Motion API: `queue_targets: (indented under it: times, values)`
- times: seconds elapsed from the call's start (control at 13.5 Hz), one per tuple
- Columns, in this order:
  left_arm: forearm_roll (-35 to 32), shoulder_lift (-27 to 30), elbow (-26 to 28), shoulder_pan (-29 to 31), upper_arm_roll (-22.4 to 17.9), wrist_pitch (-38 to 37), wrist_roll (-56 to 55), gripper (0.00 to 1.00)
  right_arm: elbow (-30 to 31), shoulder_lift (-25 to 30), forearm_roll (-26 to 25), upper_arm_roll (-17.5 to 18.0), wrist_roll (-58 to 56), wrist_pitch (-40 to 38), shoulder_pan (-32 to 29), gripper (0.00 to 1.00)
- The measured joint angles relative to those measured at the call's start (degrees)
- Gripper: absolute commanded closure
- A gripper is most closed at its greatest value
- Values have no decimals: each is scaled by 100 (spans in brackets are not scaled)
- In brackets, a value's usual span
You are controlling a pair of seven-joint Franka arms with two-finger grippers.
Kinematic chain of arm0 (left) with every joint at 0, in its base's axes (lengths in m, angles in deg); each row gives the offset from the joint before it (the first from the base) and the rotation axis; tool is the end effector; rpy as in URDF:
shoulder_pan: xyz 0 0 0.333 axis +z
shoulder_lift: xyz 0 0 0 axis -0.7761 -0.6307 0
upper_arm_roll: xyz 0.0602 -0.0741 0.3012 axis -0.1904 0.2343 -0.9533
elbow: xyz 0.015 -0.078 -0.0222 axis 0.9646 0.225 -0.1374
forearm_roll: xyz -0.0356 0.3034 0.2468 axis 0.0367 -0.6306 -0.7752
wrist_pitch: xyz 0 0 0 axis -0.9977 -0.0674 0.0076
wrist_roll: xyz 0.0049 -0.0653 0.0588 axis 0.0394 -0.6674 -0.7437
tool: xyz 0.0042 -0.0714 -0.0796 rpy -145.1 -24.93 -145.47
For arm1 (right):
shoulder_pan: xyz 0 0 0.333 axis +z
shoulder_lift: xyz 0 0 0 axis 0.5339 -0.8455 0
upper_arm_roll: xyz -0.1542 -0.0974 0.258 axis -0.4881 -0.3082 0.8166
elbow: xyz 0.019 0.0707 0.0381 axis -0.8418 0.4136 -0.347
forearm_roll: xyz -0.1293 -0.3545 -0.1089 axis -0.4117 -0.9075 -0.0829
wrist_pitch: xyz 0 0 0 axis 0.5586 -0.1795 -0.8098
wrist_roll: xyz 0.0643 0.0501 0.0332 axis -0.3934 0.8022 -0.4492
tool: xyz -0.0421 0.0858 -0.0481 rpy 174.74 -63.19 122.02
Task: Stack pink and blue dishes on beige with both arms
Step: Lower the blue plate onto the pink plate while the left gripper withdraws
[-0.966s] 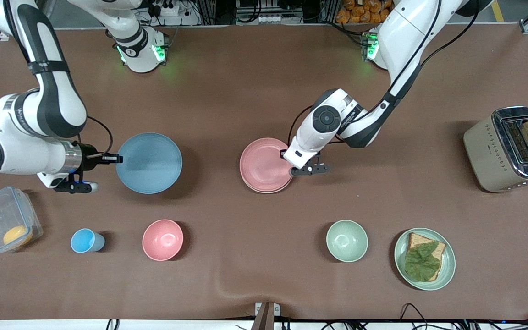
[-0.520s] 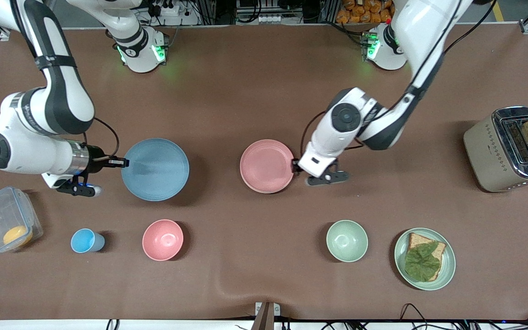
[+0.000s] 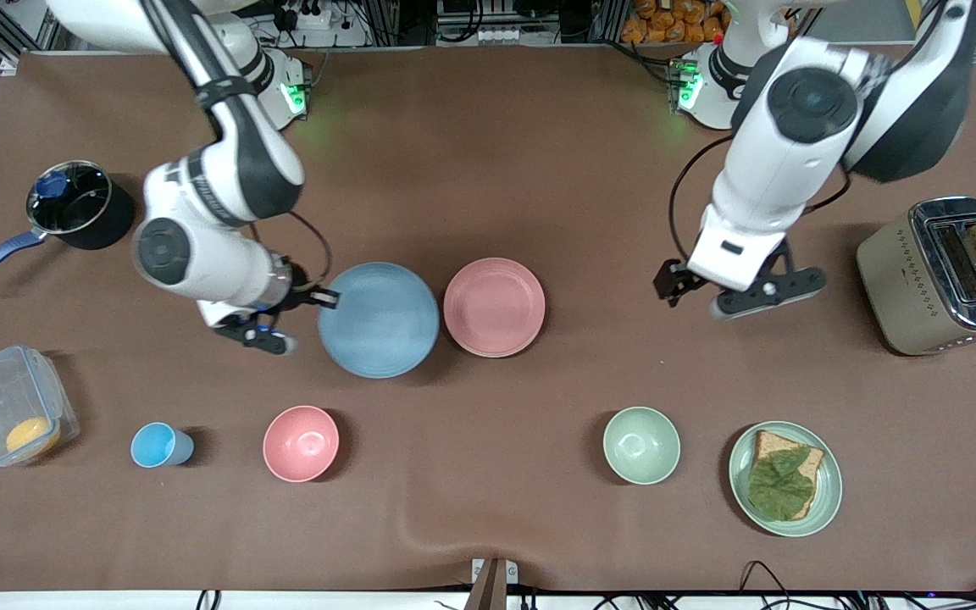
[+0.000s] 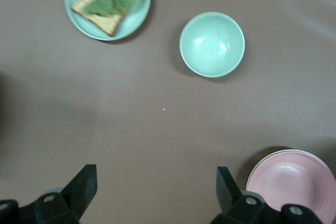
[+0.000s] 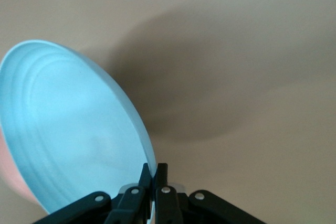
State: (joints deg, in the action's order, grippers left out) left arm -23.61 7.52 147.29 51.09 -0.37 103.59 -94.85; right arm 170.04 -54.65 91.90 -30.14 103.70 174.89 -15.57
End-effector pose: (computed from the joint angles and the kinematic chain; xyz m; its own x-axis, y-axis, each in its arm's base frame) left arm 0.5703 -0.2448 0.5323 0.9600 0.2444 0.1370 0.2516 -0.9671 -0.0377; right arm 0.5669 0.2596 0.3456 0.9003 -0.3322 -0.2811 -0.3822 -0.9125 -0.1457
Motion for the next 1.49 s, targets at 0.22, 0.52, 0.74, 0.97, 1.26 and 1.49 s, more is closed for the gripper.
queue_targets:
  times: [0.22,0.52,0.74,0.97,1.26,1.49]
  values:
    - [0,164,-251,287,29,-145,596,0,1,-188,534,0,607,262,592,100]
    - [601,568,-279,-113,-1193,-455,1970,0,6,-391,584,-3,1238,485,984,100]
    - [805,832,-282,-307,-1924,-856,2617,0,10,-664,584,-4,1513,941,1206,100]
    - [861,889,-281,-198,-1932,-977,2632,0,9,-906,584,-10,1563,1284,1329,100]
    - [993,926,-283,-34,-1920,-998,2634,0,2,-978,584,-10,1584,1418,1391,100]
    - [994,959,-282,-34,-1889,-1086,2634,0,1,-980,584,-11,1717,1476,1487,100]
